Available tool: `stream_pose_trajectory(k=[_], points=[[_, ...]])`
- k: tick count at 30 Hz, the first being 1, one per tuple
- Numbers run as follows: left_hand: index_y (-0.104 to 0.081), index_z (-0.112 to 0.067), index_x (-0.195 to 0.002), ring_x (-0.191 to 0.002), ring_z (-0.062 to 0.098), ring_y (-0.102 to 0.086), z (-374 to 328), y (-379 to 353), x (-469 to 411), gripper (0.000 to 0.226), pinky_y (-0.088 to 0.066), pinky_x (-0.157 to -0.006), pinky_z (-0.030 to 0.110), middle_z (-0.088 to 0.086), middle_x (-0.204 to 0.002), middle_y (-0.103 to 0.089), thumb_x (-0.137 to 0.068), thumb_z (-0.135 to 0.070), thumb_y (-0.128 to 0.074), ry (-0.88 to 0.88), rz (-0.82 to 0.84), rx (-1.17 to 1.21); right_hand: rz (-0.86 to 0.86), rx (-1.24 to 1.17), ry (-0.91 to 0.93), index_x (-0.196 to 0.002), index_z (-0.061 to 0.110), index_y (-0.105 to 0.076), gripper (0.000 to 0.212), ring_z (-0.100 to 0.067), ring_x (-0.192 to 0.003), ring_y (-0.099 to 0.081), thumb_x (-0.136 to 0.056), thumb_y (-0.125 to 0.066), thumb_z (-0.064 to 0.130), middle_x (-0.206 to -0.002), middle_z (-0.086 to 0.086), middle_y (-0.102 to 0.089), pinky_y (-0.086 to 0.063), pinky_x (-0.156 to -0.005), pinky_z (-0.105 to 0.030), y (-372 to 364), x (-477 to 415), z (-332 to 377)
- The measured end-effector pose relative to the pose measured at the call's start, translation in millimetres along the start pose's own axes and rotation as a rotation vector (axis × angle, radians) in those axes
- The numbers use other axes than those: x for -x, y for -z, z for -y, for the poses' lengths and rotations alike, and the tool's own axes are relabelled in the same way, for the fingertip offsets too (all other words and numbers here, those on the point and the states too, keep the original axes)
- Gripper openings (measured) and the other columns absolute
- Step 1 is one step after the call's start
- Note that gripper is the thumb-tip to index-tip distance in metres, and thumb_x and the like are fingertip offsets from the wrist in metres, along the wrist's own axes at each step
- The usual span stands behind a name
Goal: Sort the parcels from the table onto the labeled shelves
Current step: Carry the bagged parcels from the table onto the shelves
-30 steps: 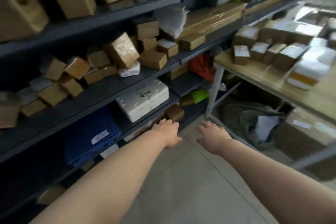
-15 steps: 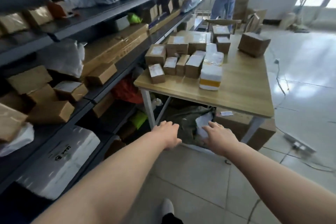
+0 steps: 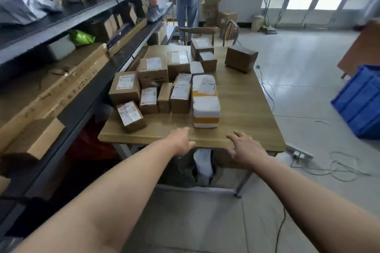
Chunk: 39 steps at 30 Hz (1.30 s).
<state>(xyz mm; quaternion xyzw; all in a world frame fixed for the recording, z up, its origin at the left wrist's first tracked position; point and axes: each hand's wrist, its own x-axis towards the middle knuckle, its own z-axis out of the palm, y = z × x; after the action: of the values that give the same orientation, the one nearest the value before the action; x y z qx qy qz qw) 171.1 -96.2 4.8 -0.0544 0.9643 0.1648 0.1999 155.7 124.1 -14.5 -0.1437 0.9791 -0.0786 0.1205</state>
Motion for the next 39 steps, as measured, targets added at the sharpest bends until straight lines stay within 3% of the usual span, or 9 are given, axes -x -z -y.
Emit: stream_pose_trajectory(k=[9,19,25,30,34,39], points=[[-0.022,-0.015,-0.152,-0.141,0.028,-0.032,-18.6,19.9,-84.6,0.070,-0.029,-0.112,0.041,0.009,-0.155,-0.032,-0.095,-0.038,-0.056,0.026,-0.045,0.067,0.017,-0.086,-0.035,-0.146,0.025,-0.034,0.057,-0.026,-0.140,-0.029,-0.094,-0.049,0.044,-0.156,-0.003,-0.025,-0.032,-0.109,-0.044,20.2,-102.4,-36.6],[-0.031,-0.011,-0.145,-0.126,0.032,-0.049,-48.8,53.1,-178.2,0.053,-0.042,-0.101,0.040,0.015,-0.142,-0.048,-0.098,-0.030,-0.047,0.266,-0.083,0.201,0.103,-0.168,0.091,-0.146,0.025,-0.032,0.057,-0.026,-0.139,-0.031,-0.094,-0.049,0.041,-0.156,-0.003,-0.025,-0.032,-0.109,-0.042,43.2,-222.2,-63.8],[-0.033,-0.010,-0.137,-0.123,0.034,-0.050,-56.7,35.3,-200.3,0.049,-0.042,-0.100,0.040,0.017,-0.136,-0.052,-0.095,-0.027,-0.052,0.347,-0.042,0.297,0.173,-0.390,0.121,-0.150,0.020,-0.018,0.067,-0.028,-0.135,-0.036,-0.095,-0.050,0.037,-0.149,-0.010,-0.037,-0.034,-0.105,-0.040,35.2,-256.7,-56.9],[-0.041,-0.014,-0.131,-0.120,0.030,-0.053,-48.7,28.9,-210.6,0.049,-0.043,-0.100,0.041,0.008,-0.131,-0.056,-0.090,-0.033,-0.060,0.330,-0.035,0.389,0.171,-0.532,0.082,-0.150,0.017,-0.018,0.068,-0.026,-0.130,-0.041,-0.093,-0.053,0.033,-0.145,-0.008,-0.042,-0.036,-0.104,-0.039,24.4,-266.6,-45.2],[-0.038,-0.016,-0.135,-0.118,0.027,-0.054,-40.5,22.7,-224.9,0.050,-0.043,-0.098,0.033,0.005,-0.131,-0.057,-0.091,-0.027,-0.060,0.303,-0.102,0.616,0.170,-0.678,-0.014,-0.151,0.021,-0.017,0.067,-0.026,-0.123,-0.049,-0.095,-0.052,0.023,-0.142,-0.006,-0.048,-0.040,-0.096,-0.030,17.2,-261.9,-43.1],[-0.031,-0.036,-0.147,-0.117,0.015,-0.054,-39.0,-2.2,-228.3,0.058,-0.042,-0.104,0.035,-0.008,-0.134,-0.056,-0.095,-0.017,-0.052,0.183,-0.192,0.962,0.117,-0.856,-0.147,-0.152,0.025,-0.013,0.066,-0.025,-0.121,-0.051,-0.098,-0.049,0.017,-0.143,-0.004,-0.047,-0.038,-0.095,-0.028,6.7,-251.1,-40.1]])
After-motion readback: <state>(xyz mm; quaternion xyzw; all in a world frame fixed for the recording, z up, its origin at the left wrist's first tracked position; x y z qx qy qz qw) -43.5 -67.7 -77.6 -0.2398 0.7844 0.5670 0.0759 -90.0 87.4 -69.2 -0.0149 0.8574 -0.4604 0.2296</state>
